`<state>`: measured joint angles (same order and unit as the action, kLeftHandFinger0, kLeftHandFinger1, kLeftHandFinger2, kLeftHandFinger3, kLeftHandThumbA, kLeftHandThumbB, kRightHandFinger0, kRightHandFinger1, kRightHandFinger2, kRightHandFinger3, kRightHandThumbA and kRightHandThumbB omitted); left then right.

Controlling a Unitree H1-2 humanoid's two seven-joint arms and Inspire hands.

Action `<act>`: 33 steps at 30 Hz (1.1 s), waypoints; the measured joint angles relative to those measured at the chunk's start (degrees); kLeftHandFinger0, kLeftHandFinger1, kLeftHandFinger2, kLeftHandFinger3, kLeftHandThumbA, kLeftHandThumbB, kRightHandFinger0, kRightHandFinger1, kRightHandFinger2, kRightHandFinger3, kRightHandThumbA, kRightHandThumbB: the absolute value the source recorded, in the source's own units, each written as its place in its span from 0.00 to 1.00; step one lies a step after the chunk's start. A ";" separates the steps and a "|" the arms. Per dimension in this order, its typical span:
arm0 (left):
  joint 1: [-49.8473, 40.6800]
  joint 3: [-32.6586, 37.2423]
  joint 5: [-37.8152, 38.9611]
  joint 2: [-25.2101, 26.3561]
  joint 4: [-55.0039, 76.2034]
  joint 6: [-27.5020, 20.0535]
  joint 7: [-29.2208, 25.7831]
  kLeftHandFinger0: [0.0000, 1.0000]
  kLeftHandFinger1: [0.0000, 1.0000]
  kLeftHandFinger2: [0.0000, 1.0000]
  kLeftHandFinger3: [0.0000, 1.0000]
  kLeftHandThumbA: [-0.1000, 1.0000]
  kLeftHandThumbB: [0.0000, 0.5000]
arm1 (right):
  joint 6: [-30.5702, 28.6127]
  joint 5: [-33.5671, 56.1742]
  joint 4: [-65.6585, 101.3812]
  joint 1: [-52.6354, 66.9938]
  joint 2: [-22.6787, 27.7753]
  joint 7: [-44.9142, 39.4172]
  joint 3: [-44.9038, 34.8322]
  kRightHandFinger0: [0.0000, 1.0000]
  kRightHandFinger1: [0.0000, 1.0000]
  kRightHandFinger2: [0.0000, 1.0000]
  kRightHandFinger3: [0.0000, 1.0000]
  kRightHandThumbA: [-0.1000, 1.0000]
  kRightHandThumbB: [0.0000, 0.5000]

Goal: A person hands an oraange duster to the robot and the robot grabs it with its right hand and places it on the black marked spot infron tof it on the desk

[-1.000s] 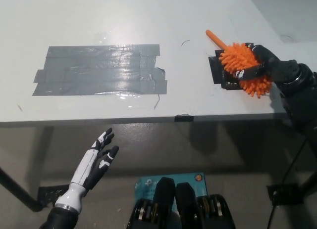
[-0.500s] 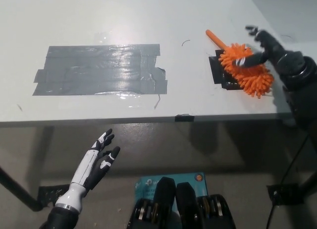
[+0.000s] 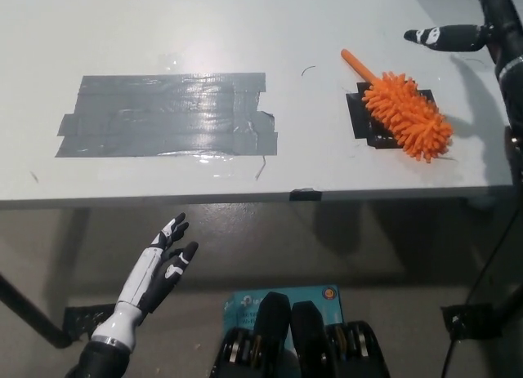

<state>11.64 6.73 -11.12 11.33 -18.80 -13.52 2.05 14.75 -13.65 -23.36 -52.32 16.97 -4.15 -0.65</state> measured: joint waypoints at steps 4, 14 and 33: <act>0.00 0.00 0.01 0.00 -0.13 0.03 0.00 0.90 1.00 1.00 1.00 0.91 0.29 | 0.44 0.27 8.56 4.77 -0.18 -0.08 -0.49 1.00 1.00 1.00 1.00 1.00 0.83; -0.04 0.02 0.03 -0.01 -0.49 0.07 0.00 0.94 1.00 1.00 1.00 1.00 0.27 | 0.68 1.13 27.00 21.29 -1.78 -0.28 -0.44 1.00 1.00 1.00 1.00 1.00 0.58; -3.48 1.00 -2.37 -0.05 -0.55 -0.88 -0.19 1.00 1.00 1.00 1.00 1.00 0.27 | -12.55 2.96 29.48 46.77 -8.27 -0.36 6.05 1.00 1.00 1.00 1.00 1.00 0.48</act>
<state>8.16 7.73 -13.49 11.27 -19.35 -14.40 1.86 2.20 -10.69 6.12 -5.54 8.70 -4.51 5.40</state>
